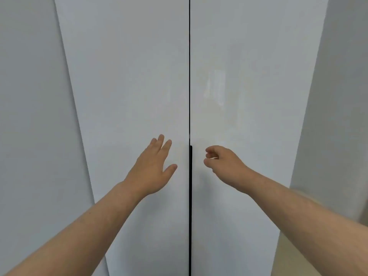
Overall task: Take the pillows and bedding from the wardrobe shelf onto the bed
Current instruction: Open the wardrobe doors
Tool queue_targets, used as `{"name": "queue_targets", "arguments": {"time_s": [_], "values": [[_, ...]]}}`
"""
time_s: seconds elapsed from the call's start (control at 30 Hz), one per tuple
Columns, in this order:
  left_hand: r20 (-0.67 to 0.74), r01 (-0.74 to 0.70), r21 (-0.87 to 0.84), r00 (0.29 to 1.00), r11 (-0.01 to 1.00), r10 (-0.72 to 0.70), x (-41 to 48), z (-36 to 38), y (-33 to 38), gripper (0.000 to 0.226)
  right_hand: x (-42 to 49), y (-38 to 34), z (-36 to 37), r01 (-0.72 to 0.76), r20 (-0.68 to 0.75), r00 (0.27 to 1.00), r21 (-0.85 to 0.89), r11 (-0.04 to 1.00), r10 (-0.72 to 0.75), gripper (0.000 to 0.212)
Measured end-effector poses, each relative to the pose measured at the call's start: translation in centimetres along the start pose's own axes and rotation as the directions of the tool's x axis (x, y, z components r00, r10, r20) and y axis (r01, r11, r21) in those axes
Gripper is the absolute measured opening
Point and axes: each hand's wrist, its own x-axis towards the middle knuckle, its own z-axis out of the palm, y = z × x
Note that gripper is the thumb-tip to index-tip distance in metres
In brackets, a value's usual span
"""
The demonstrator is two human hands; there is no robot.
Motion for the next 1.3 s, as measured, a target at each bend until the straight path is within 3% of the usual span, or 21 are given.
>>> {"name": "queue_targets", "arguments": {"time_s": [0.1, 0.17, 0.23, 0.5, 0.7, 0.8, 0.87, 0.93, 0.97, 1.03, 1.1, 1.3], "values": [[-0.05, -0.081, 0.281, 0.994, 0.956, 0.098, 4.2, 2.7, -2.9, 0.084, 4.2, 0.1, 2.5, -0.072, 0.005, 0.997, 0.069, 0.995, 0.071, 0.041], [-0.058, -0.096, 0.381, 0.99, 0.92, 0.127, 7.4, 4.5, -4.8, 0.094, 7.5, 0.6, 4.3, -0.132, -0.019, 0.991, 0.119, 0.984, 0.135, 0.042], [-0.087, -0.1, 0.429, 0.985, 0.898, 0.151, 9.3, 5.9, -6.1, 0.099, 9.4, 1.2, 5.2, -0.156, -0.043, 0.985, 0.164, 0.974, 0.165, 0.027], [-0.302, -0.156, 0.387, 0.91, 0.909, 0.285, 11.3, 9.1, -8.7, 0.093, 12.8, 3.0, 6.2, -0.151, -0.104, 0.978, 0.252, 0.956, 0.182, 0.024], [-0.213, -0.157, 0.304, 0.95, 0.94, 0.228, 10.9, 8.3, -8.5, 0.082, 10.1, 2.9, 5.7, -0.161, -0.043, 0.982, 0.296, 0.941, 0.181, 0.034], [-0.136, -0.123, 0.11, 0.981, 0.986, 0.138, 10.2, 6.7, -6.8, 0.067, 7.0, 2.4, 4.6, -0.149, -0.012, 0.987, 0.304, 0.941, 0.16, 0.035], [-0.07, -0.028, -0.286, 0.998, 0.958, 0.008, 9.5, 5.3, -5.1, 0.054, 5.0, 2.1, 3.9, -0.145, 0.021, 0.989, 0.299, 0.943, 0.145, 0.034], [0.039, 0.099, -0.675, 0.994, 0.731, -0.099, 8.5, 3.0, -2.2, 0.045, 2.4, 1.9, 2.7, -0.136, 0.051, 0.991, 0.292, 0.947, 0.126, 0.03], [0.077, 0.137, -0.784, 0.989, 0.606, -0.125, 8.1, 1.8, -0.5, 0.043, 1.2, 1.8, 2.1, -0.131, 0.062, 0.991, 0.282, 0.951, 0.118, 0.028], [0.13, 0.175, -0.899, 0.982, 0.401, -0.136, 7.4, -0.5, 2.9, 0.04, -1.2, 1.8, 1.0, -0.123, 0.081, 0.991, 0.26, 0.958, 0.106, 0.025], [0.139, 0.167, -0.943, 0.983, 0.287, -0.116, 6.6, -2.4, 6.3, 0.039, -3.3, 1.8, 0.1, -0.119, 0.094, 0.991, 0.247, 0.962, 0.098, 0.023], [0.149, 0.148, -0.958, 0.989, 0.244, -0.016, 2.4, -4.9, 15.6, 0.049, -9.7, 1.9, -3.0, -0.132, 0.094, 0.989, 0.226, 0.965, 0.114, 0.025]]}}
